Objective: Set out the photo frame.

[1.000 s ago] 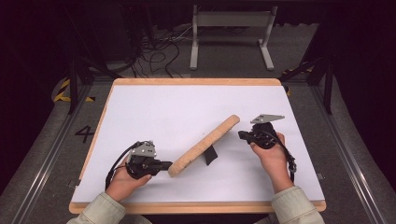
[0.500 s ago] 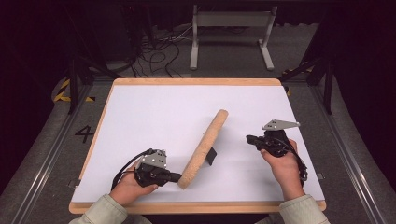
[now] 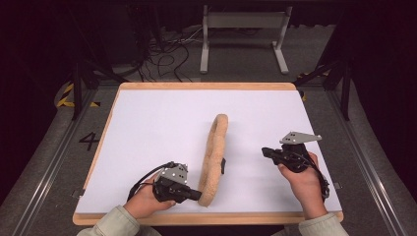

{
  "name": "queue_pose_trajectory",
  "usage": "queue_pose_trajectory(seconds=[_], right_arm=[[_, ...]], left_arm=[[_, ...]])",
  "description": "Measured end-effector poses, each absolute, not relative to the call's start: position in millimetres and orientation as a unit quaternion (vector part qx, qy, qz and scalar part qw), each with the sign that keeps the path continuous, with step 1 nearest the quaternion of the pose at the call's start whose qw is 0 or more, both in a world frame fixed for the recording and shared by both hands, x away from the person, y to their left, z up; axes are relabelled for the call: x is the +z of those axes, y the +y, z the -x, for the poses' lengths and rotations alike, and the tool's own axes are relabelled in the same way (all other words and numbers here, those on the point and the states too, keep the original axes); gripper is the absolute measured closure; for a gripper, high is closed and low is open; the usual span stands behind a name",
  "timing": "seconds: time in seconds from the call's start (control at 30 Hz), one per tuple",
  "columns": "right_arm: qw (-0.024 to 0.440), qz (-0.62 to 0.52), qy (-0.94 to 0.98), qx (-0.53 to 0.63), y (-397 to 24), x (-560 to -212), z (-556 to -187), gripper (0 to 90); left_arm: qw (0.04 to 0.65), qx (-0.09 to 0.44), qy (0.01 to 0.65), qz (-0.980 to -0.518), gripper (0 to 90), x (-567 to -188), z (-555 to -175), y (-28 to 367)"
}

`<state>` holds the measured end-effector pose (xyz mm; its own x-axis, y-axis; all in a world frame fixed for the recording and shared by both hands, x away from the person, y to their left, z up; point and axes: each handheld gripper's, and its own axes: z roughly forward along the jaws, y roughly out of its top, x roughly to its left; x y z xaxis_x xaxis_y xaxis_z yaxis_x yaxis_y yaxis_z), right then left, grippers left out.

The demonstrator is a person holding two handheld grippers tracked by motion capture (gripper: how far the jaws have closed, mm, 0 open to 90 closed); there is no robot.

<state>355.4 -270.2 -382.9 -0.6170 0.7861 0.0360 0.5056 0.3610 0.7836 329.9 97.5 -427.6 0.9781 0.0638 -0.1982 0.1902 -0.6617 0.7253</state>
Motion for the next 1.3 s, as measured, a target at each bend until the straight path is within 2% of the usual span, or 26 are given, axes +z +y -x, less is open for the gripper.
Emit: queue_pose_trajectory(seconds=[0.47,0.77,1.1,1.3], right_arm=[[0.172,-0.388,0.811,0.402,-263,-379,-349,90.0],[0.162,-0.352,0.823,0.415,-249,-374,-336,90.0],[0.161,-0.346,0.828,0.411,-246,-373,-332,90.0],[0.162,-0.347,0.829,0.409,-244,-375,-333,90.0]], left_arm=[[0.411,-0.092,0.051,-0.906,89.7,-431,-325,72],[0.411,-0.076,0.053,-0.907,88.9,-429,-323,82],[0.446,-0.115,-0.018,-0.888,89.9,-412,-303,84],[0.423,-0.102,-0.008,-0.9,89.0,-419,-301,68]])
